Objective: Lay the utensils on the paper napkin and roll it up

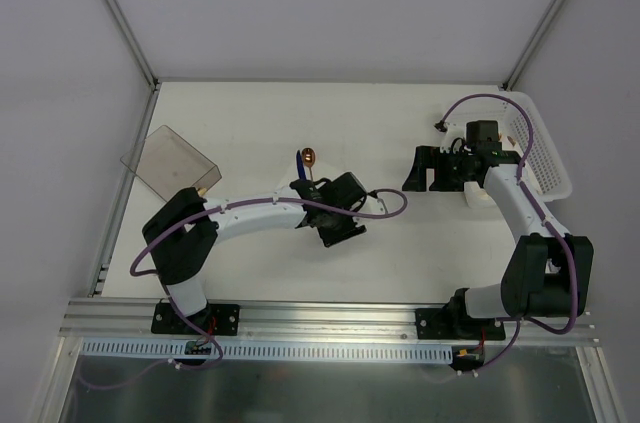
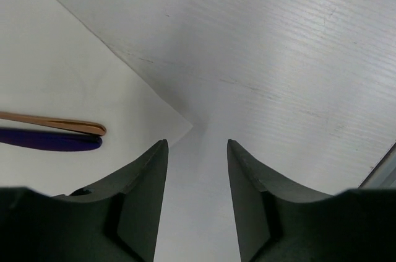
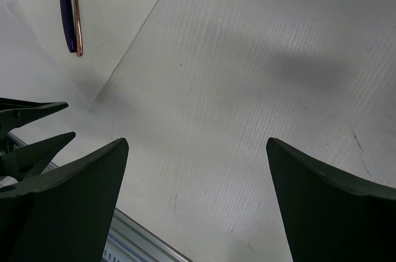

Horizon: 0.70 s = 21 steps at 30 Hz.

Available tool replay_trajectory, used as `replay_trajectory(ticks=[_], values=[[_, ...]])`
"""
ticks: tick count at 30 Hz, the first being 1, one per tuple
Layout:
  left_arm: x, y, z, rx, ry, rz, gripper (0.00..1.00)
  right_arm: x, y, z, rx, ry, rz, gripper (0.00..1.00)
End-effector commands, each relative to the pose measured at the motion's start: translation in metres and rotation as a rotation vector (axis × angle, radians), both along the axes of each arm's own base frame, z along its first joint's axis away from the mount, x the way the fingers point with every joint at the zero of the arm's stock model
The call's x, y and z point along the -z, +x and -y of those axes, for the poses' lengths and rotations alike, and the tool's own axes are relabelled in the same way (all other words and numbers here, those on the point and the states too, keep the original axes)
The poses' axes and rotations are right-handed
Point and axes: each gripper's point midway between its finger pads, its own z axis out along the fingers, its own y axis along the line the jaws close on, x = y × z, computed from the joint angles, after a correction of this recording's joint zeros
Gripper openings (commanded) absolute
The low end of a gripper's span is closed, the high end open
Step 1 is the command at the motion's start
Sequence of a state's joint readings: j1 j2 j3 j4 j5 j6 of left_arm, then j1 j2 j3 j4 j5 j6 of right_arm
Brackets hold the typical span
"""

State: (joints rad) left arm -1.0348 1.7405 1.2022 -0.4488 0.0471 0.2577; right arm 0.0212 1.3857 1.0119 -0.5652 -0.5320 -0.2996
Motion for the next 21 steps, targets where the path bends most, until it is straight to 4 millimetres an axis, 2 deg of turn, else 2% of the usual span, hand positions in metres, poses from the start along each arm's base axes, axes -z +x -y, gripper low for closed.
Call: replay_trajectory(ticks=[1,3,7,16,21], values=[[-0.003,0.001,-0.006,-0.012,0.037,0.019,0.45,-0.011,0.005,0.001,0.005,0.015,0.029,0.99],[0.004,0.001,-0.008,-0.01,0.055,0.011,0.45,-0.01,0.005,0.0,0.004,0.015,0.026,0.99],[0.015,0.001,-0.01,-0.014,0.083,-0.005,0.37,-0.009,0.005,0.001,0.004,0.015,0.023,0.99],[0.038,0.008,-0.02,-0.04,0.156,-0.007,0.36,-0.008,0.005,0.001,0.003,0.009,0.022,0.99],[0.045,0.018,-0.028,-0.071,0.191,0.012,0.18,-0.008,0.005,0.001,0.003,0.011,0.02,0.99]])
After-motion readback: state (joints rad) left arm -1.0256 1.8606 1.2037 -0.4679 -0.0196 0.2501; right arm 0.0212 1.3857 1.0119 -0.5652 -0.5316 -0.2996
